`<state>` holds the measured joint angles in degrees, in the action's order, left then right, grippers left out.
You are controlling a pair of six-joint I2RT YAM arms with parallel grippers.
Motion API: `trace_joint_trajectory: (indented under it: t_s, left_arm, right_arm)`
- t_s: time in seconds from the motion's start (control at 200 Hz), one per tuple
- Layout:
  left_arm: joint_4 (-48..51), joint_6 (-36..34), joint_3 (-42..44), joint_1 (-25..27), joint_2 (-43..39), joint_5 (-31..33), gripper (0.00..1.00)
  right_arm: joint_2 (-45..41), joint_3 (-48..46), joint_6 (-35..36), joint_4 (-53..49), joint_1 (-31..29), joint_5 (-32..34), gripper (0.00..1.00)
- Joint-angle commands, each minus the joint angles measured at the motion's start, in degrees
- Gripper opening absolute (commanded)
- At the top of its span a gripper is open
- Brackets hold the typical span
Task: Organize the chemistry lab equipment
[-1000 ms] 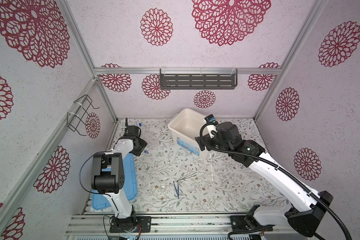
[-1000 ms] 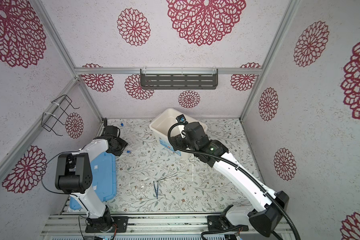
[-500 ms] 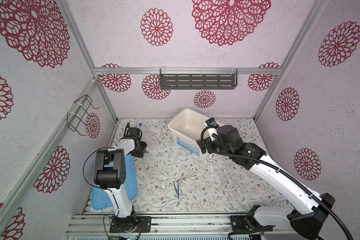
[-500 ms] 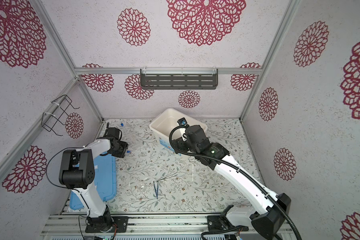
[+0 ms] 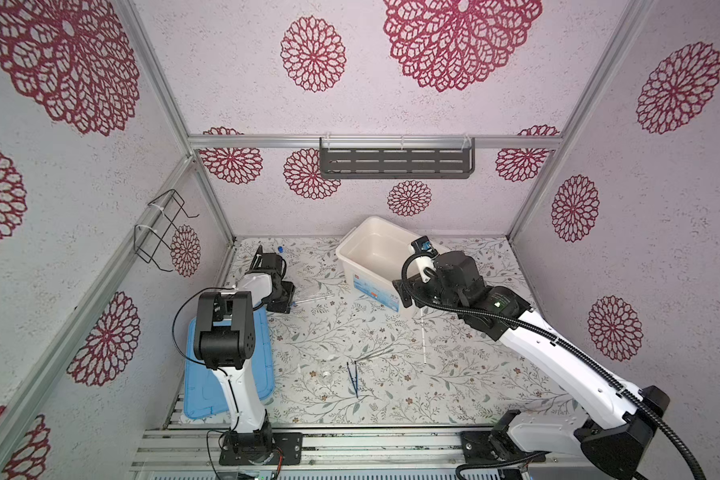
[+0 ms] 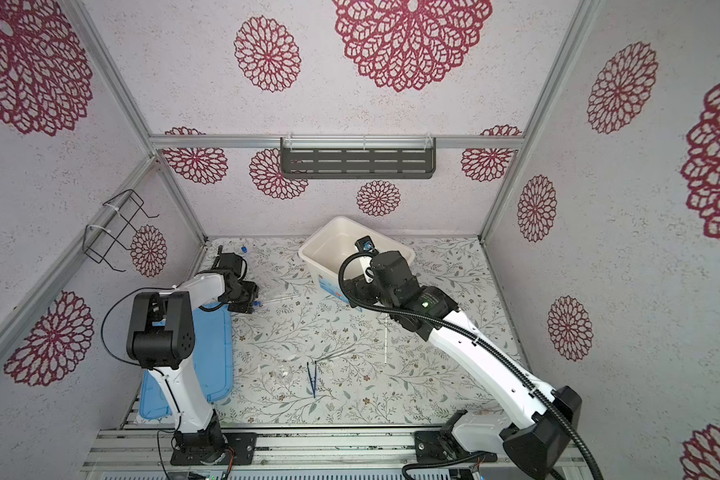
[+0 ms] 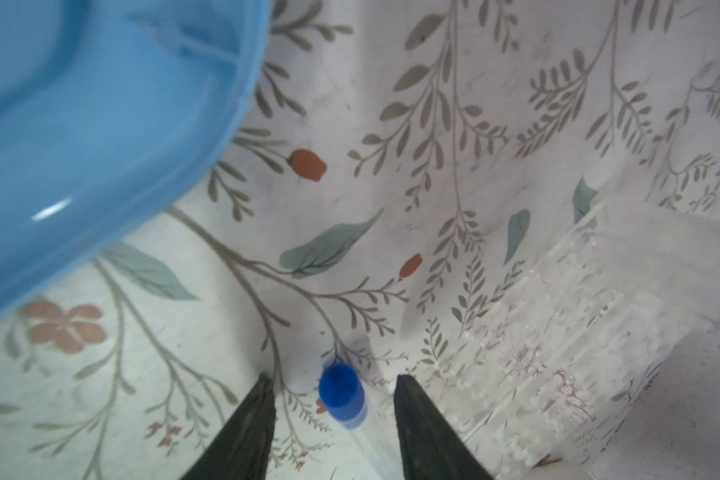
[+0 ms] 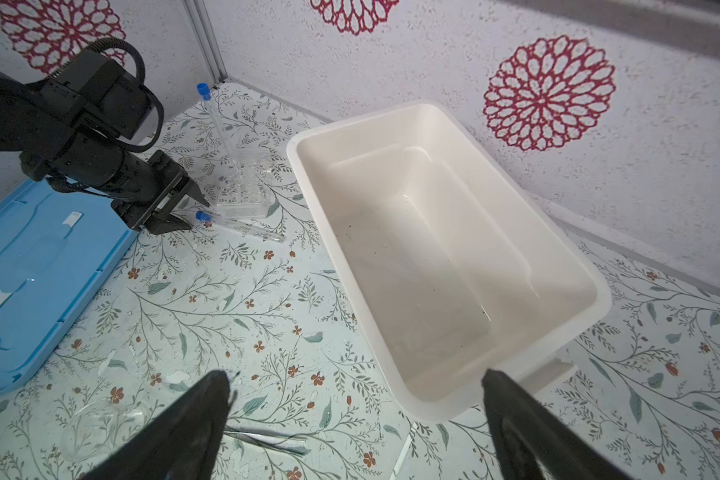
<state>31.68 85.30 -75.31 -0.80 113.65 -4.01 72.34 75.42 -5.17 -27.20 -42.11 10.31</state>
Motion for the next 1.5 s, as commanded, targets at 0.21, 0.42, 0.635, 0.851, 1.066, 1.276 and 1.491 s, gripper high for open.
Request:
trace_joint_trajectory:
  t_s: [0.21, 0.42, 0.635, 0.851, 1.066, 1.276, 1.491]
  left_arm:
    - [4.67, 3.03, -0.71, 0.62, 1.45, 0.07, 0.41]
    - [6.80, 1.05, -1.57, 0.50, 2.32, -1.62, 0.37]
    - [7.78, 0.48, -0.14, 0.19, 0.76, -1.35, 0.31]
    - [7.90, -1.07, 2.28, -1.48, -0.53, -1.96, 0.20]
    - [7.75, -1.92, 3.94, -1.93, -4.13, -2.23, 0.17]
    - [9.29, -4.05, 4.63, -1.93, -5.66, -2.06, 0.26]
    - [10.43, -4.29, 5.70, -1.46, -6.16, -2.16, 0.36]
  right_arm:
    - [-3.71, -0.33, -1.32, 1.25, -0.18, 1.44, 0.98]
    - [-3.95, -0.36, -1.55, 1.01, -0.20, 1.56, 0.98]
    - [-4.35, -0.36, -1.77, 0.92, -0.26, 1.97, 0.98]
    - [-4.81, -0.79, -2.73, 1.18, -0.26, 1.93, 0.98]
    - [-4.76, -0.78, -2.96, 1.32, -0.27, 1.90, 0.99]
    - [-4.86, -0.85, -3.22, 1.19, -0.33, 1.82, 0.99]
    - [-5.44, -1.87, -3.88, 1.62, -0.34, 1.96, 0.99]
